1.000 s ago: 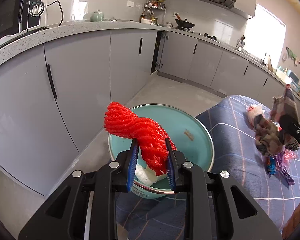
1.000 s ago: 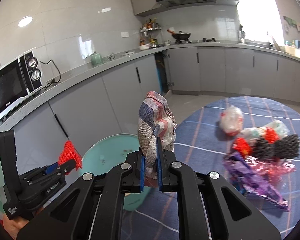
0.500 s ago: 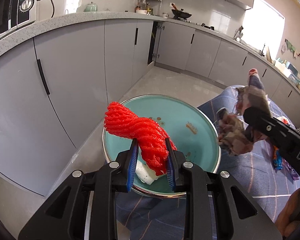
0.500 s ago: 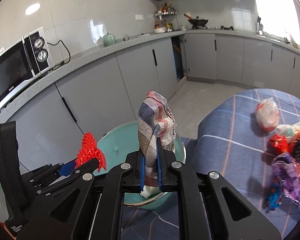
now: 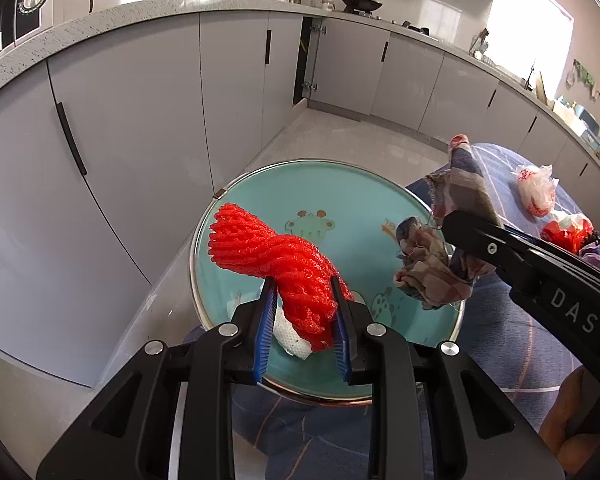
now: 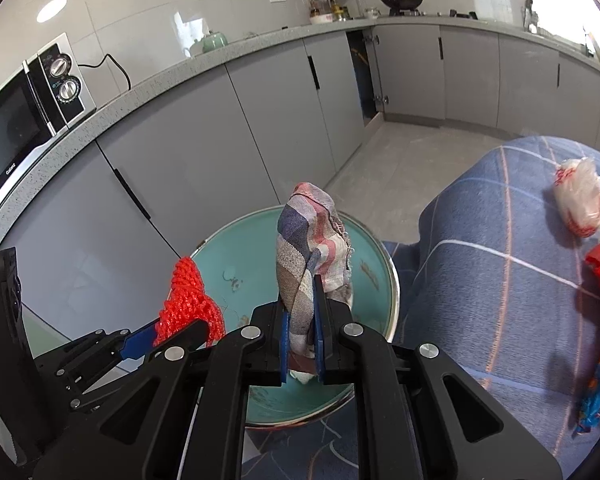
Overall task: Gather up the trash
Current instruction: 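Move both tools over the teal bin and release the net and cloth, then move both open tools back toward the remaining trash on the table, then grasp the purple snack wrapper with the right tool while the left tool grasps the blue-red wrapper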
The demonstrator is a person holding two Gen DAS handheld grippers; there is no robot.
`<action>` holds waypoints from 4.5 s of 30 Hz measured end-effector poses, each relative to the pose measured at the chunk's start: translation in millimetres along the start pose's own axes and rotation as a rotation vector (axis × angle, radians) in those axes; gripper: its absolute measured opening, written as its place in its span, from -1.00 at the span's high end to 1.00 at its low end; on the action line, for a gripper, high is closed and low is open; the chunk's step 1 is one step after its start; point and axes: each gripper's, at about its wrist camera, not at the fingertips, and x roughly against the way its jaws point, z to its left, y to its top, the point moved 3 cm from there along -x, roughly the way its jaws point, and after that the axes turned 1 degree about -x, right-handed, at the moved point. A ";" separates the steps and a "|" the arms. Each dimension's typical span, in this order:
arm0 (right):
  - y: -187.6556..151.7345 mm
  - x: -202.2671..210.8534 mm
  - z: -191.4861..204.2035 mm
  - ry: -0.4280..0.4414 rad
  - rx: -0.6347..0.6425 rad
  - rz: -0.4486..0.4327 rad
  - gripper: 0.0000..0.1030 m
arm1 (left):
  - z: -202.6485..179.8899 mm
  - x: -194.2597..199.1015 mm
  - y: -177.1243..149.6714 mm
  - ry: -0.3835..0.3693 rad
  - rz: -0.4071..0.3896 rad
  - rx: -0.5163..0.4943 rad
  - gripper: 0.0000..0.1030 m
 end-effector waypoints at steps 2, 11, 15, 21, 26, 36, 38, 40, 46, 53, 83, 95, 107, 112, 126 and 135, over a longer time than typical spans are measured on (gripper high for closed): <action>-1.1 -5.5 -1.0 0.002 0.000 0.011 0.78 | -0.1 -4.3 0.1 0.003 0.008 -0.005 0.50; -1.5 -23.8 -5.4 0.053 -0.011 0.062 0.38 | 1.3 -16.0 -1.0 0.026 0.039 -0.011 0.42; 2.1 -16.3 -10.4 0.056 -0.026 0.029 0.17 | 3.0 -15.7 -0.1 0.054 0.040 -0.005 0.03; 2.9 5.8 -16.7 0.038 -0.038 -0.018 0.17 | 3.0 -8.4 0.3 0.086 0.028 0.006 -0.37; -4.6 26.4 -21.8 0.005 -0.030 -0.048 0.15 | 0.6 1.8 0.8 0.125 0.007 -0.003 -0.55; -26.1 69.9 -44.6 -0.041 -0.034 -0.091 0.15 | -24.3 26.7 0.7 0.138 -0.038 -0.036 -0.75; -30.5 79.7 -51.7 -0.053 -0.041 -0.102 0.15 | -31.9 28.8 0.1 0.133 -0.043 -0.049 -0.77; -34.6 88.6 -60.4 -0.066 -0.055 -0.112 0.15 | -42.1 30.8 -0.4 0.129 -0.047 -0.064 -0.81; -44.1 108.7 -83.6 -0.101 -0.098 -0.135 0.15 | -70.8 36.0 -3.7 0.108 -0.057 -0.108 -0.84; -59.8 130.6 -102.3 -0.131 -0.115 -0.153 0.15 | -99.1 40.0 -9.9 0.081 -0.060 -0.158 -0.84; -103.0 188.5 -210.8 -0.337 -0.203 -0.145 0.14 | -208.6 46.8 -45.5 -0.084 -0.028 -0.335 -0.84; -93.7 151.3 -220.8 -0.335 -0.129 -0.017 -0.01 | -218.4 44.4 -47.2 -0.077 -0.018 -0.346 -0.84; -96.7 138.3 -217.2 -0.317 -0.086 0.068 0.56 | -213.5 45.2 -44.8 -0.078 -0.015 -0.334 -0.84; -101.8 161.1 -209.3 -0.278 -0.115 -0.001 0.90 | -214.7 46.0 -44.2 -0.094 -0.019 -0.331 -0.83; -92.2 224.0 -220.6 -0.323 -0.196 -0.213 0.91 | -282.3 34.9 -36.3 -0.226 -0.064 -0.424 -0.46; -95.1 225.9 -231.4 -0.332 -0.245 -0.223 0.91 | -311.2 -2.7 -41.3 -0.237 0.024 -0.456 0.36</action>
